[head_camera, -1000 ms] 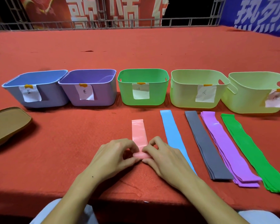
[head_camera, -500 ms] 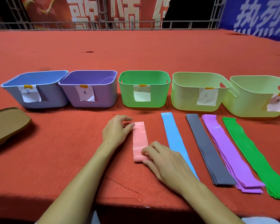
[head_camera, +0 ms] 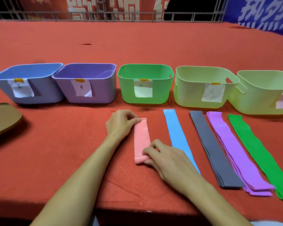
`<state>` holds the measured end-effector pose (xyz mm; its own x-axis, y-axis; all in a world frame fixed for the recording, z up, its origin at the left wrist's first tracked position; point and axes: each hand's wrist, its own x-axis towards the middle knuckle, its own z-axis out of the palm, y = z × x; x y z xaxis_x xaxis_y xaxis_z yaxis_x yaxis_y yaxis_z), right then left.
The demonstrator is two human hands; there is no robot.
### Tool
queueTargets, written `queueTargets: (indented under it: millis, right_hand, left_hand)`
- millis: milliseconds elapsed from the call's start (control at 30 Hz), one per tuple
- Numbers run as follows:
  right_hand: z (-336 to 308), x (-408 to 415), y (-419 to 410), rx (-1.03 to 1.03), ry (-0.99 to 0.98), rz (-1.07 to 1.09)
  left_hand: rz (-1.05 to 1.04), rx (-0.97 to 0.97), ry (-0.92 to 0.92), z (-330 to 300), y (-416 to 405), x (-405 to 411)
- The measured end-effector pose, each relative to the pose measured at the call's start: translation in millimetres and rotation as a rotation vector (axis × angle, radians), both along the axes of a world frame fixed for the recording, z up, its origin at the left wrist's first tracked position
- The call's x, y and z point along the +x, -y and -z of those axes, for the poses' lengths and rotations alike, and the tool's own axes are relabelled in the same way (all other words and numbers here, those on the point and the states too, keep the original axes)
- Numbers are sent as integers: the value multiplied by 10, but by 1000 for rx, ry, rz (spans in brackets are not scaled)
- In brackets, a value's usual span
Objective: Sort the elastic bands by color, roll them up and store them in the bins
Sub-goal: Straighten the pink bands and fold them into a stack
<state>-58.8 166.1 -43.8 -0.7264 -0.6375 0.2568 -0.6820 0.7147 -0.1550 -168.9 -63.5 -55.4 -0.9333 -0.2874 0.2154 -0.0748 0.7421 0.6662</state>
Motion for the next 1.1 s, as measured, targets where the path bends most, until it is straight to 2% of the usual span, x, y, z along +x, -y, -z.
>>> queueTargets:
  millis: [267, 467, 767, 967, 1100]
  right_hand:
    - [78, -79, 15, -75, -63, 28]
    - [125, -109, 19, -100, -18, 29]
    - [87, -153, 27, -74, 8, -5]
    - [89, -162, 50, -39, 11, 31]
    - [89, -159, 60, -46, 20, 44]
  left_hand:
    - [33, -69, 17, -34, -2, 22]
    - [-2, 22, 12, -33, -8, 22]
    - [17, 39, -95, -1, -33, 15]
    - [18, -54, -47, -3, -57, 13]
    - [16, -5, -47, -7, -47, 12]
